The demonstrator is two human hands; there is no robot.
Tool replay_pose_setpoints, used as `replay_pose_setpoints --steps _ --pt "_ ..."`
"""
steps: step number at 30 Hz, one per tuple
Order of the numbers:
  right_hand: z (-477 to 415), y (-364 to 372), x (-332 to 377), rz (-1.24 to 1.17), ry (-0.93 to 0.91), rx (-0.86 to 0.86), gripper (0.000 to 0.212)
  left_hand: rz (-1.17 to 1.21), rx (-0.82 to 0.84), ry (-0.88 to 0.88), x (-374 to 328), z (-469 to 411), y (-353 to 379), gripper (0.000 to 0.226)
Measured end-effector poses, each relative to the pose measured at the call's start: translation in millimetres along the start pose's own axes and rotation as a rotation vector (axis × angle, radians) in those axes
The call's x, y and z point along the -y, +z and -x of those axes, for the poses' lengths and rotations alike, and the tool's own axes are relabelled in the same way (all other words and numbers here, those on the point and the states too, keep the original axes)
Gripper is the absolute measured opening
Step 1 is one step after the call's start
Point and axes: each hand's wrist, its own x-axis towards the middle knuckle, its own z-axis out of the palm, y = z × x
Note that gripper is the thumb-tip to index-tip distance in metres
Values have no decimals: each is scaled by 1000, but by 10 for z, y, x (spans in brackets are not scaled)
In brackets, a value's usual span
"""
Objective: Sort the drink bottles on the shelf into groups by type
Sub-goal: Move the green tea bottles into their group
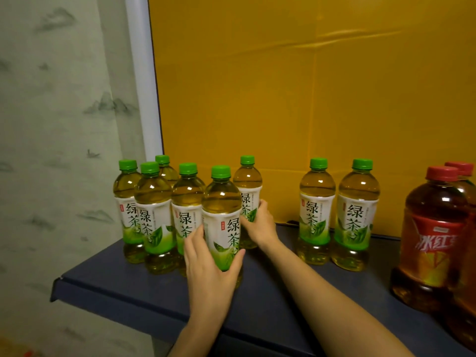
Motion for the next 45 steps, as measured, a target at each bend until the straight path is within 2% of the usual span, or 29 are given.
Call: replay_pose_setpoints --steps 3,8,14,22,28,32,38,41,45 --pt "55 -58 42 18 -13 -9 59 -1 4 -6 -4 0 -8 82" --pt "335 -298 174 -86 0 -14 59 -2 24 9 -10 12 -39 80" --pt "918 -867 278 -143 -96 -18 55 1 69 -5 -3 10 -81 79" --pt "1303 -1465 12 56 -76 -144 47 97 217 -2 -50 11 -39 84" --pt "1264 -1573 -246 156 -46 -277 59 259 340 -10 -171 43 37 87" --pt "1245 -1551 -343 236 -76 -391 57 323 426 -54 -201 50 104 97" --pt "1244 -1507 -445 261 -68 -383 72 380 537 -75 -287 74 246 62" --pt "1305 -1517 -500 255 -43 -329 75 359 549 -42 -383 107 319 55" --pt "1336 -1518 -498 212 -42 -328 54 406 578 -44 -510 149 462 55"
